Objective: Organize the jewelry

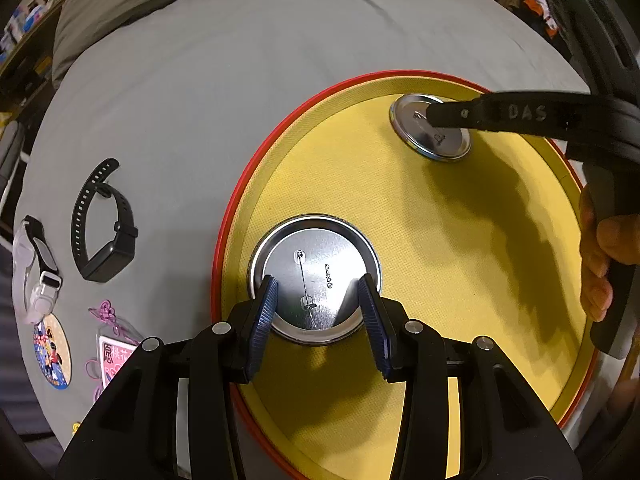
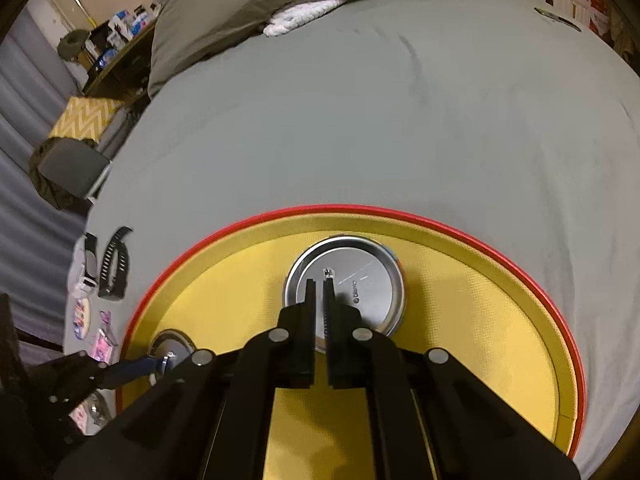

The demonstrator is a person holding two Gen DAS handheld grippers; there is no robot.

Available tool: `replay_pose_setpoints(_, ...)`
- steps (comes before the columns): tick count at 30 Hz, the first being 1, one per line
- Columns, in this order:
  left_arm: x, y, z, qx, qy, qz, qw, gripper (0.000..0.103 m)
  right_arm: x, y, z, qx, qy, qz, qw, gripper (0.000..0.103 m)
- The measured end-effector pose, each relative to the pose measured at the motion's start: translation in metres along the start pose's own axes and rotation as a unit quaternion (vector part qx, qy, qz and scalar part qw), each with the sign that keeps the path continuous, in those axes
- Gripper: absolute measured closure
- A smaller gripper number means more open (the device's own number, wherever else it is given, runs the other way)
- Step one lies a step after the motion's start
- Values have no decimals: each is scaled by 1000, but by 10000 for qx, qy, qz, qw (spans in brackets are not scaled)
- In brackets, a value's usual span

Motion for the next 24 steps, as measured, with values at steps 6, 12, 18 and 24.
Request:
replay_pose_setpoints(6, -1, -1, -1, 15, -8, -7, 10000, 63, -3, 2, -6, -218, 15, 194, 9996, 99)
replay_pose_setpoints(12, -3, -3, 0, 35, -43, 5, 10000, 64, -5, 6, -5, -366, -79, 489, 9981, 99)
replay_pose_setpoints(18, -6, 6, 4, -139, -112, 261, 9995, 84, -3, 2, -4, -299, -104, 440, 9985, 101)
replay_pose_setpoints(24, -7, 5, 5, -208, -130, 276, 9993, 91, -2, 1, -1, -261, -129, 419, 9987, 101)
Point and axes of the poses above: each gripper's, at about its wrist camera, not at the fingertips, and z roughly against the way its jaws point, y to its left, x to its top, the point moved 6 cm from there along -z, roughly the way its jaws point, and after that the axes turned 5 degrees about -x, right-handed, at the moved point
